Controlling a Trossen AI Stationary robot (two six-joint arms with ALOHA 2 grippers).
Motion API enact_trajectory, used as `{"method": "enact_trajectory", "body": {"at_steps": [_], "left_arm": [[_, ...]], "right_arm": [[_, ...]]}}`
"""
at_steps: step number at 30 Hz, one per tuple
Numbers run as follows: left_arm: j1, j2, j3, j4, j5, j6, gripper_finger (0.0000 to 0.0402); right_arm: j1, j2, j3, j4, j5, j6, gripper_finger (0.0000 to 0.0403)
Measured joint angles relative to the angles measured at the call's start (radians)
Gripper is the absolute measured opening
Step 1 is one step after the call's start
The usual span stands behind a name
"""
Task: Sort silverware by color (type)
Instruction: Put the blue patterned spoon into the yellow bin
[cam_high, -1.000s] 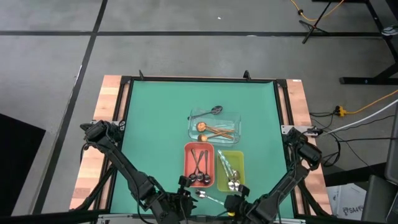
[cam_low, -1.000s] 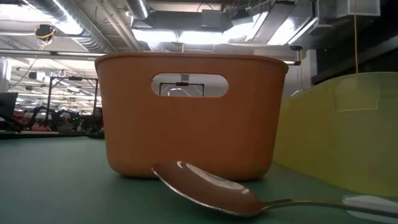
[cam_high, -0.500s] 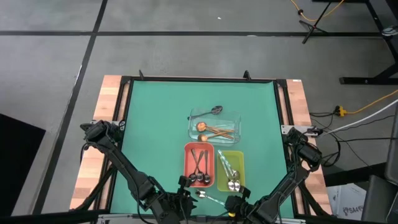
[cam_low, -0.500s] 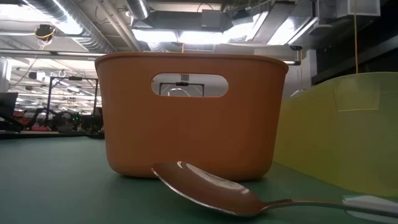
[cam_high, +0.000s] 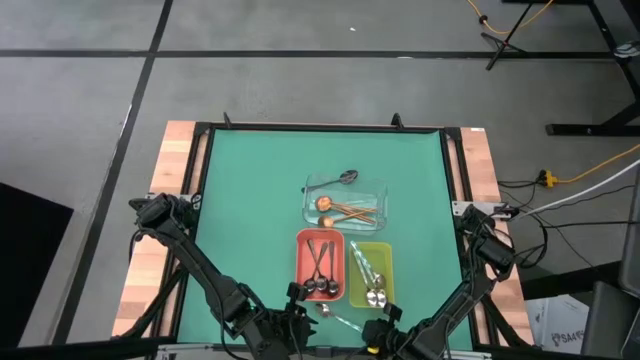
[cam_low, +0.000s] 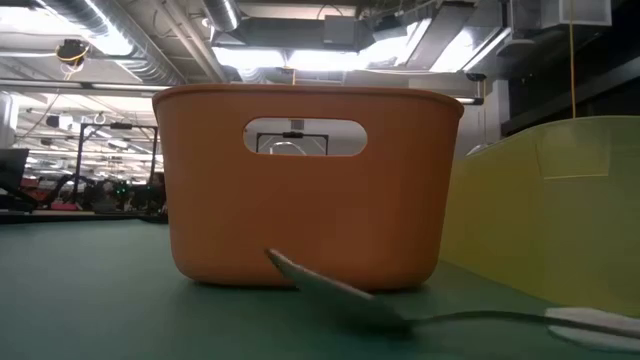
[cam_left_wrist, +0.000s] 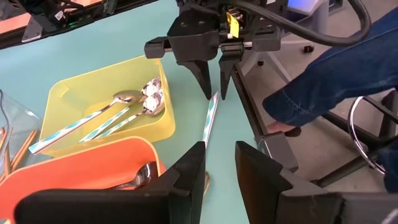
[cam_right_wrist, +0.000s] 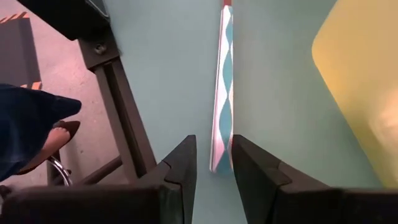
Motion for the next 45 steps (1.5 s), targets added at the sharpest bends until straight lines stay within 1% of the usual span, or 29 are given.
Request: {"method": "enact_trajectory", "body": {"at_steps": [8,15,25,33,45], "left_arm": [[0.000,0.000,0.000,0.001,0.000,0.005,0.0082],[0.000,0.000,0.000,0.001,0.000,0.008,0.0082],[0.000,0.000,0.000,0.001,0.000,0.008,0.0082],[0.000,0.000,0.000,0.001,0.000,0.008,0.0082],[0.000,0.000,0.000,0.001,0.000,0.008,0.0082]], "right_arm": [[0.000,0.000,0.000,-0.003,0.001,-0.028,0.0099],[0.000,0.000,0.000,0.000,0.027,-0.030,0.0099],[-0.001,0.000,0.000,0.000,0.025,-0.053,0.0099],[-0.001,0.024,0.000,0.008,-0.001,-0.053,0.0099],[-0.001,0.024,0.000,0.008,0.003,-0.067,0.0099]]}}
